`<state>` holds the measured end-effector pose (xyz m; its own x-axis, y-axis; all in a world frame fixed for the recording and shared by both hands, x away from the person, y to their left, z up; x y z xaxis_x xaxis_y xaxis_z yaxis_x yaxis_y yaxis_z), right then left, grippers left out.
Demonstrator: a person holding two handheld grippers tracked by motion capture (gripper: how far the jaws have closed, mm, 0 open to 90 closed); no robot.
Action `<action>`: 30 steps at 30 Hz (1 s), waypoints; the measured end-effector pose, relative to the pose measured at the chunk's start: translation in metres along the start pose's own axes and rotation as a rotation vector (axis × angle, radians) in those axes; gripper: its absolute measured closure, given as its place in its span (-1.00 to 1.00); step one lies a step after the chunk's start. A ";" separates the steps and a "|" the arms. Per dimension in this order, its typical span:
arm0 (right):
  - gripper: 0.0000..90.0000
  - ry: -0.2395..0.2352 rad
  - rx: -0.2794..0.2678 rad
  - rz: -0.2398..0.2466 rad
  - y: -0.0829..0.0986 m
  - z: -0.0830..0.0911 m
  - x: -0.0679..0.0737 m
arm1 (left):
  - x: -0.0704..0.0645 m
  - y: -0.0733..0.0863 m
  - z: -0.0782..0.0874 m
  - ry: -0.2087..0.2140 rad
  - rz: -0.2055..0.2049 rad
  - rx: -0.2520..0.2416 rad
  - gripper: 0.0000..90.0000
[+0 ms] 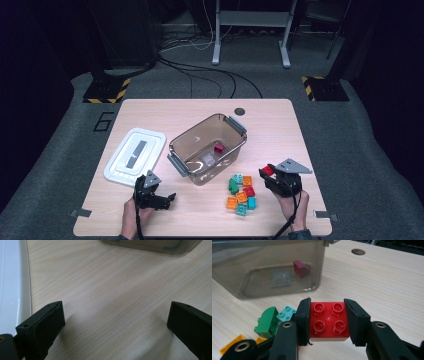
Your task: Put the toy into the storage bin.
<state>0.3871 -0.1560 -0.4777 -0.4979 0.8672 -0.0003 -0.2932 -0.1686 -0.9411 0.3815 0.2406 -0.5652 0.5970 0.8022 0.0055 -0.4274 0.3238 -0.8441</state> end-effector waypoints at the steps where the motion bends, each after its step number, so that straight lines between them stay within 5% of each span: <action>1: 0.30 -0.004 -0.005 0.001 -0.004 -0.001 0.001 | 0.000 0.000 0.000 0.001 -0.001 0.001 -0.98; 30: 0.30 -0.039 -0.068 0.050 -0.057 -0.019 0.006 | 0.000 0.000 0.000 0.003 0.005 0.004 -0.98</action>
<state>0.4160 -0.1319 -0.4300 -0.5425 0.8393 -0.0362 -0.2112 -0.1779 -0.9611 0.3812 0.2406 -0.5652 0.5973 0.8020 -0.0002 -0.4331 0.3223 -0.8418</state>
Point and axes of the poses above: each handheld gripper's, and its own axes: z roughly backward along the jaws, y roughly out of its underside, x roughly to its left, the point moved 5 cm from there along -z, roughly forward along the jaws, and after that the axes turned 12 degrees about -x, right-handed, at the moved point
